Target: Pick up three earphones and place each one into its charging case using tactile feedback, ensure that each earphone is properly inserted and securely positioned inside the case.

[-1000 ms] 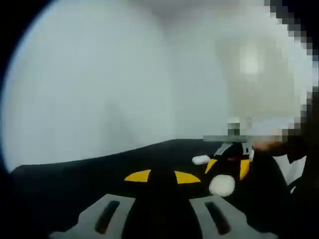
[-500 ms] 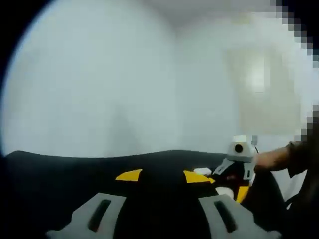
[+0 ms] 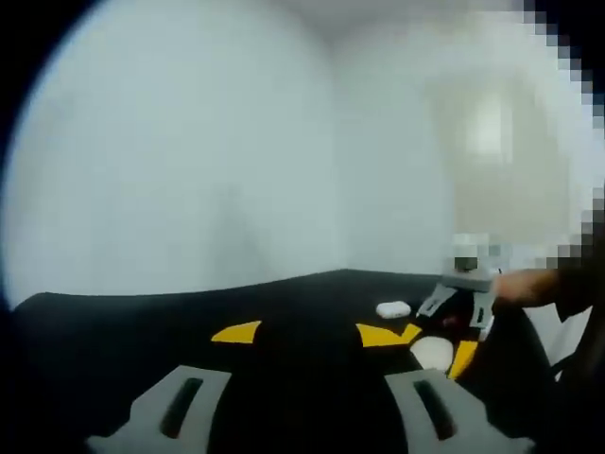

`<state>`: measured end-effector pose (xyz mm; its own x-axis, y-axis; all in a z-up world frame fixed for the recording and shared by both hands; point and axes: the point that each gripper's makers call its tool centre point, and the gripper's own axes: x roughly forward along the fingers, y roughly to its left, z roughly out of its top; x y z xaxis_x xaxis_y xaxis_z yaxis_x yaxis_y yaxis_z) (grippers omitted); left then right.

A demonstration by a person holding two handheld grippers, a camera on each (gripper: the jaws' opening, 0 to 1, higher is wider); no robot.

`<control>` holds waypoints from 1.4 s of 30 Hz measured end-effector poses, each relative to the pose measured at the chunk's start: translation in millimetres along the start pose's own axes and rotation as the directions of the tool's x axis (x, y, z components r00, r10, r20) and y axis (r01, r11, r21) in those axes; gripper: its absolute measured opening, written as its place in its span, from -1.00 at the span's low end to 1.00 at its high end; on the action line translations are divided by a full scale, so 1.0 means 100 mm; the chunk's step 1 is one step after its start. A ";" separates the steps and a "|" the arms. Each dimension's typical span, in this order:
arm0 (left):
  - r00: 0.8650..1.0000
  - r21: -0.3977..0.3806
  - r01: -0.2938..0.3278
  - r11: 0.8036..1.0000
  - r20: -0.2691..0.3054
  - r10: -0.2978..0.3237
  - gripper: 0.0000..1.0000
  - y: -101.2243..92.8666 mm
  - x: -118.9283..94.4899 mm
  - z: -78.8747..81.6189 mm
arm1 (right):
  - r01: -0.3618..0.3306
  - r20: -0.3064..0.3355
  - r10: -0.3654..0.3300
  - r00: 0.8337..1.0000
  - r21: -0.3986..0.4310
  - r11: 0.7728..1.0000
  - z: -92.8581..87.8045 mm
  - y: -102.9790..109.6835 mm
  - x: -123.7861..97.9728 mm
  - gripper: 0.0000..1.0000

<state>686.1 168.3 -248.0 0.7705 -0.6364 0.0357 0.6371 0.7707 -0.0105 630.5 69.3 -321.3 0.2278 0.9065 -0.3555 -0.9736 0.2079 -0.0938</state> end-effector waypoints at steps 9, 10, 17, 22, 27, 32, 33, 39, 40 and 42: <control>1.000 0.030 -0.021 0.999 0.003 0.021 -0.34 0.04 -0.02 0.02 | 0.108 0.028 -0.108 0.994 0.002 0.994 0.00 -0.07 -0.45 -0.19; 1.000 0.032 -0.021 0.999 0.001 0.021 -0.34 0.04 -0.02 0.01 | 0.138 0.027 -0.138 0.990 0.011 0.990 -0.04 -0.12 -0.57 -0.19; 0.999 0.080 -0.016 0.997 -0.044 0.020 -0.34 0.01 0.01 -0.08 | 0.256 0.011 -0.258 0.966 0.083 0.963 -0.26 -0.37 -1.15 -0.19; 0.997 0.094 -0.006 0.996 -0.074 0.013 -0.34 0.00 0.02 -0.14 | 0.314 -0.037 -0.312 0.949 0.124 0.941 -0.49 -0.50 -1.32 -0.19; 0.996 0.110 -0.001 0.994 -0.086 0.011 -0.37 -0.01 0.00 -0.17 | 0.327 -0.041 -0.325 0.945 0.143 0.934 -0.57 -0.55 -1.30 -0.18; 0.995 0.124 0.003 0.992 -0.094 0.009 -0.40 -0.03 -0.03 -0.19 | 0.354 0.067 -0.364 0.929 0.120 0.927 -0.32 -0.58 -1.35 -0.17; 0.995 0.126 0.008 0.992 -0.098 0.005 -0.43 -0.04 -0.03 -0.20 | 0.349 0.144 -0.373 0.917 0.164 0.922 -0.16 -0.57 -1.38 -0.17; 0.995 0.108 0.007 0.994 -0.099 0.004 -0.49 -0.10 -0.09 -0.14 | 0.090 0.405 -0.256 0.878 0.386 0.918 0.44 -0.26 -1.35 -0.23; 0.997 0.058 0.017 0.998 -0.077 -0.013 -0.50 -0.18 -0.11 -0.09 | 0.065 0.410 -0.235 0.881 0.388 0.919 0.45 -0.20 -1.31 -0.24; 0.994 0.035 0.017 0.999 -0.108 -0.014 -0.50 -0.24 -0.18 -0.11 | 0.055 0.386 -0.210 0.898 0.376 0.925 0.41 -0.13 -1.19 -0.28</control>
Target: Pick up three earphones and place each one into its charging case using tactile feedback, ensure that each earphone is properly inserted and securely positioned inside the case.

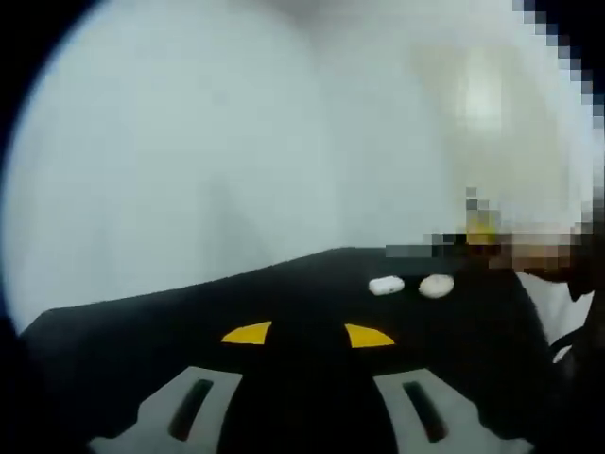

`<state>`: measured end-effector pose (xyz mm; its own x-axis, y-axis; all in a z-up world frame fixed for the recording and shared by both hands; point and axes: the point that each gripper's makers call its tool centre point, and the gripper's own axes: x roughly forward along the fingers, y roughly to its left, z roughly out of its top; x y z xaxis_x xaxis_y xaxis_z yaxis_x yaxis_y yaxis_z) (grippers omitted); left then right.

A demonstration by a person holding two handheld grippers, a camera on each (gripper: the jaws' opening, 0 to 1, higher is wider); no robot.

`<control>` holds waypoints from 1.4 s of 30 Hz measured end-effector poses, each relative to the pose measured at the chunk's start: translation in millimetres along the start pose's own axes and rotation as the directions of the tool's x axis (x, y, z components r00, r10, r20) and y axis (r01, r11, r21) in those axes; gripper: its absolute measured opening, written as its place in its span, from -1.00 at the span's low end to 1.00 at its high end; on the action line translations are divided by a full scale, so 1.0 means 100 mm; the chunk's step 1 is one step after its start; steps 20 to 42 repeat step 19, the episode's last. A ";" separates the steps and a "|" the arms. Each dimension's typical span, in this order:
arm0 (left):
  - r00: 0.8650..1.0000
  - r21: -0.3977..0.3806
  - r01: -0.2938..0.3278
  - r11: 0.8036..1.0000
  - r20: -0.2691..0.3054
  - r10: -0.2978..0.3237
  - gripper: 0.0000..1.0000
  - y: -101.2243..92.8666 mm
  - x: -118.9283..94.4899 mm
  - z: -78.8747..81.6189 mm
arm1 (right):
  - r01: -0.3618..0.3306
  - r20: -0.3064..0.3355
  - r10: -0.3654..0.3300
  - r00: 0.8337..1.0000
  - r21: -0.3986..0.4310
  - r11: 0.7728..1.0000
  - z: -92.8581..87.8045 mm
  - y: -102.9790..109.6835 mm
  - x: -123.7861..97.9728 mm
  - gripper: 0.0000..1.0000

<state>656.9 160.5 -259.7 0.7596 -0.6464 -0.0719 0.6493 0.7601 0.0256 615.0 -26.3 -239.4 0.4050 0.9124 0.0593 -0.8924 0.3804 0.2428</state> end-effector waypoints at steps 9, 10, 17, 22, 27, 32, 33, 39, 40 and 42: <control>1.000 -0.045 0.010 0.999 -0.028 -0.011 -0.49 -0.24 -0.25 -0.08 | 0.021 -0.056 -0.030 0.998 -0.149 0.989 -0.28 0.03 0.16 -0.38; 0.999 -0.051 0.007 0.999 -0.047 -0.009 -0.49 -0.24 -0.26 -0.11 | 0.020 -0.074 -0.032 0.997 -0.158 0.987 -0.32 0.02 0.15 -0.38; 0.991 -0.122 0.102 0.987 -0.075 -0.112 -0.55 -0.56 -0.23 -0.21 | 0.046 -0.156 -0.069 0.985 -0.148 0.988 -0.48 -0.10 0.17 -0.45; 0.992 -0.062 0.087 0.994 -0.083 -0.092 -0.51 -0.58 -0.21 -0.24 | 0.056 -0.157 -0.079 0.984 -0.147 0.988 -0.48 -0.12 0.15 -0.48; 0.992 -0.062 0.087 0.994 -0.083 -0.092 -0.51 -0.58 -0.21 -0.24 | 0.056 -0.157 -0.079 0.984 -0.147 0.988 -0.48 -0.12 0.15 -0.48; 0.992 -0.062 0.087 0.994 -0.083 -0.092 -0.51 -0.58 -0.21 -0.24 | 0.056 -0.157 -0.079 0.984 -0.147 0.988 -0.48 -0.12 0.15 -0.48; 0.992 -0.062 0.087 0.994 -0.083 -0.092 -0.51 -0.58 -0.21 -0.24 | 0.056 -0.157 -0.079 0.984 -0.147 0.988 -0.48 -0.12 0.15 -0.48; 0.992 -0.062 0.087 0.994 -0.083 -0.092 -0.51 -0.58 -0.21 -0.24 | 0.056 -0.157 -0.079 0.984 -0.147 0.988 -0.48 -0.12 0.15 -0.48; 0.992 -0.062 0.087 0.994 -0.083 -0.092 -0.51 -0.58 -0.21 -0.24 | 0.056 -0.157 -0.079 0.984 -0.147 0.988 -0.48 -0.12 0.15 -0.48; 0.992 -0.062 0.087 0.994 -0.083 -0.092 -0.51 -0.58 -0.21 -0.24 | 0.056 -0.157 -0.079 0.984 -0.147 0.988 -0.48 -0.12 0.15 -0.48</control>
